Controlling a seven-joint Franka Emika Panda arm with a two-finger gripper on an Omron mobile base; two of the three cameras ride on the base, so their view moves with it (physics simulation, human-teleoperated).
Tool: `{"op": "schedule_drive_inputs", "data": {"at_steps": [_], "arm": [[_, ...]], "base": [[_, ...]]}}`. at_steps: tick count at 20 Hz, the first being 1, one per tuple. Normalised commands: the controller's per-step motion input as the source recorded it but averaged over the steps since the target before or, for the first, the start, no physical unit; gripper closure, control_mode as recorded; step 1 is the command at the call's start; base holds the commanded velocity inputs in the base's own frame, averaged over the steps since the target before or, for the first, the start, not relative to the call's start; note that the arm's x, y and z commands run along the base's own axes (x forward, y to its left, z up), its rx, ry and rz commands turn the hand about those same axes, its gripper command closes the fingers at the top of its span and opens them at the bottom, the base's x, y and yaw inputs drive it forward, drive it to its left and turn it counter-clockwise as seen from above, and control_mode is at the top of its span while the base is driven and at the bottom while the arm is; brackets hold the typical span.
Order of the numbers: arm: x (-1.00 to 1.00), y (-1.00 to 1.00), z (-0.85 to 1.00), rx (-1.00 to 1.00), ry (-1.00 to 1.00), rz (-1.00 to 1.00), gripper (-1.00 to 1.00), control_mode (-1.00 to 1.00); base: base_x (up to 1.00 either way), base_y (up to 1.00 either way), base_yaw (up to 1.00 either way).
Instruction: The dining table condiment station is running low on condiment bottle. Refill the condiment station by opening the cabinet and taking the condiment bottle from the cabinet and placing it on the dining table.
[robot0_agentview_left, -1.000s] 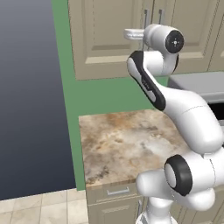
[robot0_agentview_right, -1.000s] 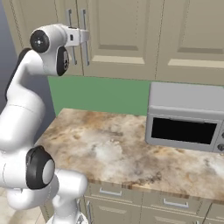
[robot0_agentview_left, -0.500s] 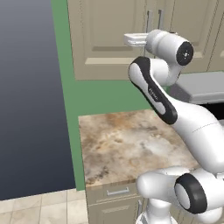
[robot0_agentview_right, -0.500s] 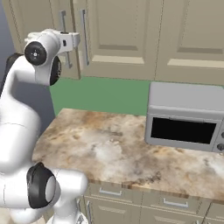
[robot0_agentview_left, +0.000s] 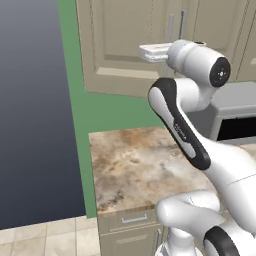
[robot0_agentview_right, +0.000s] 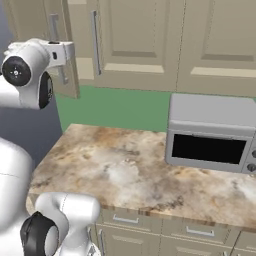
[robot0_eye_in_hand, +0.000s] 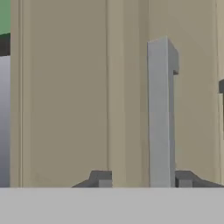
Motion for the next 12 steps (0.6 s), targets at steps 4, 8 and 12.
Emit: {"op": "schedule_drive_inputs", "data": {"at_steps": [4,8,12], "arm": [[-0.69,0.90,-0.14,0.00,0.00,0.00,1.00,-1.00],[-0.65,0.73,-0.40,0.02,0.00,0.06,-1.00,-1.00],[-0.39,-0.42,-0.06,0.33,0.00,0.03,-1.00,-1.00]], "base": [[0.00,0.00,0.00],[0.00,0.00,0.00],[0.00,0.00,0.00]]}}
